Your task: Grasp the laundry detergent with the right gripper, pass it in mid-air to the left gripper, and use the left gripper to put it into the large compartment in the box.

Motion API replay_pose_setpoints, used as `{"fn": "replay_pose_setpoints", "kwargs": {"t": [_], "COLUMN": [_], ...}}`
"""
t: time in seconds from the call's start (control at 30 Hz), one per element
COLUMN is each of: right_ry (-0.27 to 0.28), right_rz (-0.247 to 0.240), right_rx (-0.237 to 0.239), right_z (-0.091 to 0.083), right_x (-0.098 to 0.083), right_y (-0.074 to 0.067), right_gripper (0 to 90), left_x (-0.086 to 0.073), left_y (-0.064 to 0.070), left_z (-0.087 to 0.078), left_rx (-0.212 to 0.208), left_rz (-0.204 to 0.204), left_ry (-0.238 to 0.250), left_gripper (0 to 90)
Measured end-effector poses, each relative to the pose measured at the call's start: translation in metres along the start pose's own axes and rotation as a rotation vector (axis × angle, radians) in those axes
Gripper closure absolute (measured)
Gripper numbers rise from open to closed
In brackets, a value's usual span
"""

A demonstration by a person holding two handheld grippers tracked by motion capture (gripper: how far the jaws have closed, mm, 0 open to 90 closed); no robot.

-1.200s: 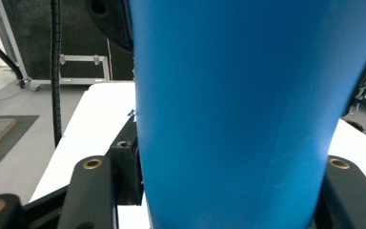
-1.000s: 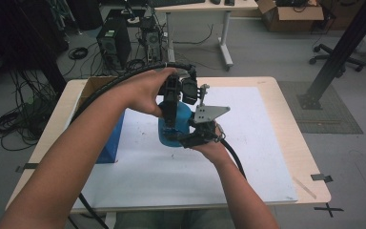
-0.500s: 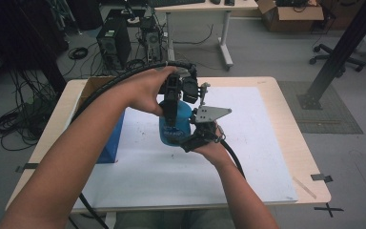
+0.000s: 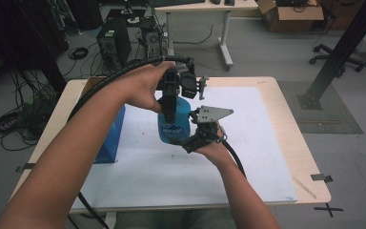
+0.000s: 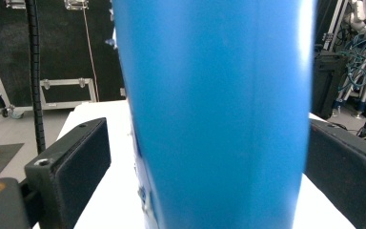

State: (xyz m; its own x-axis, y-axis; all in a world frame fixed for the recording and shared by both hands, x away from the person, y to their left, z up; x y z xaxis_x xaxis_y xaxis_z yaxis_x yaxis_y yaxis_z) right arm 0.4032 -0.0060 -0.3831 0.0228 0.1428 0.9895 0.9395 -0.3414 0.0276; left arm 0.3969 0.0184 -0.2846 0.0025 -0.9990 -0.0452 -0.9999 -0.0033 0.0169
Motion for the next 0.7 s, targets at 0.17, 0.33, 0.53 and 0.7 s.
{"fn": "replay_pose_setpoints", "kwargs": {"t": [0.17,0.33,0.53,0.7], "right_ry": [-0.005,-0.005,-0.007,-0.009], "right_rz": [0.004,-0.004,-0.010,-0.017], "right_rx": [-0.003,-0.006,-0.007,-0.019], "right_z": [-0.002,-0.004,-0.009,-0.016], "right_x": [-0.001,-0.001,0.001,0.003], "right_y": [0.001,0.003,0.006,0.009], "right_gripper": [4.6,4.4,4.4,4.6], "left_x": [-0.003,-0.007,-0.016,-0.024], "left_y": [0.000,-0.001,-0.003,-0.004], "left_z": [-0.002,-0.005,-0.009,-0.014], "left_rx": [-0.007,-0.003,0.000,0.004], "left_rz": [-0.008,-0.012,-0.015,-0.034], "left_ry": [0.001,-0.002,-0.006,-0.005], "left_gripper": [39.2,39.1,39.1,39.1]}}
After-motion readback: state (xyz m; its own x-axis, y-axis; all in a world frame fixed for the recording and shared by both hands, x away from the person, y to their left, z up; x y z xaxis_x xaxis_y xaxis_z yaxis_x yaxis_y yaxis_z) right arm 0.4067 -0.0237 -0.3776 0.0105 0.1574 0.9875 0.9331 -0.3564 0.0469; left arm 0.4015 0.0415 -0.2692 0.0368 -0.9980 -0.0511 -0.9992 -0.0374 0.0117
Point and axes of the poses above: each handheld gripper's, and its own axes: z roughly forward along the jaws, x roughly out of its top, y roughly to its right, the point moved 10 cm from there along z, roughly forward along the jaws, and after that the axes turned 7 degrees about -x, right-handed, at the moved point
